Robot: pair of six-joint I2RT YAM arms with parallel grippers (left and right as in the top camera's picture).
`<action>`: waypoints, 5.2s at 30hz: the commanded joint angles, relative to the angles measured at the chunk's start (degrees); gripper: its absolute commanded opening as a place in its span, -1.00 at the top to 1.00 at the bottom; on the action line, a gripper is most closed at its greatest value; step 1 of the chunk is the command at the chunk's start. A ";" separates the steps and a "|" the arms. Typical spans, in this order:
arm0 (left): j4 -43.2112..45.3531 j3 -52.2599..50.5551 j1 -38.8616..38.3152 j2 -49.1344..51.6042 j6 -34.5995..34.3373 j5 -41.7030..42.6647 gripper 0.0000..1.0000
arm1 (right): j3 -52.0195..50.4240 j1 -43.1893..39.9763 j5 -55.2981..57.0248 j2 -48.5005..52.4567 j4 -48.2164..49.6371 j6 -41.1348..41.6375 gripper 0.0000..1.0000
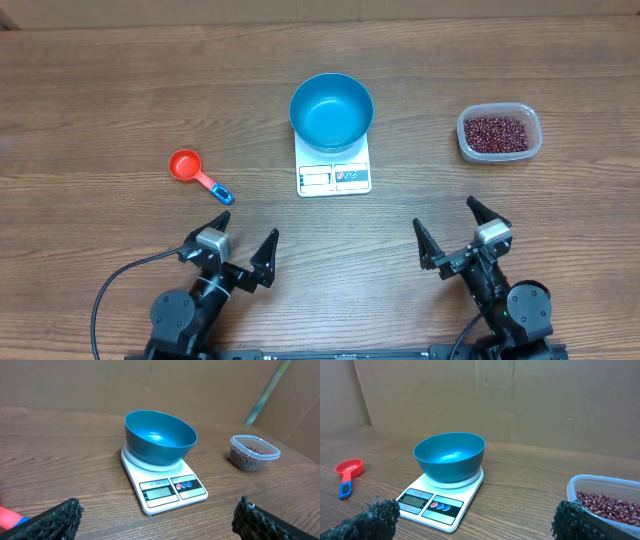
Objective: Scoop item into bowl and weigh 150g on scale
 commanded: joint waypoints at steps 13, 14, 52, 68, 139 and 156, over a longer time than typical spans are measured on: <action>0.42 -0.50 -0.33 -0.59 1.55 -0.37 -0.99 | -0.61 0.22 0.57 -0.46 0.22 0.26 -1.00; 0.42 -0.50 -0.33 -0.59 1.55 -0.37 -0.99 | -0.61 0.22 0.57 -0.46 0.22 0.24 -1.00; 0.46 -0.48 -0.33 -0.59 1.29 -1.20 -1.00 | -0.61 0.22 0.57 -0.46 0.22 0.24 -1.00; -17.70 15.58 -0.33 3.74 -2.80 -8.28 -1.00 | -0.61 0.22 0.57 -0.46 0.22 0.26 -1.00; -25.55 47.84 13.35 79.06 -29.07 -25.38 -1.00 | -0.61 0.22 0.57 -0.46 0.22 0.24 -1.00; -12.87 47.84 13.27 89.68 -32.63 -22.82 -0.79 | -0.61 0.22 0.57 -0.46 0.22 0.26 -1.00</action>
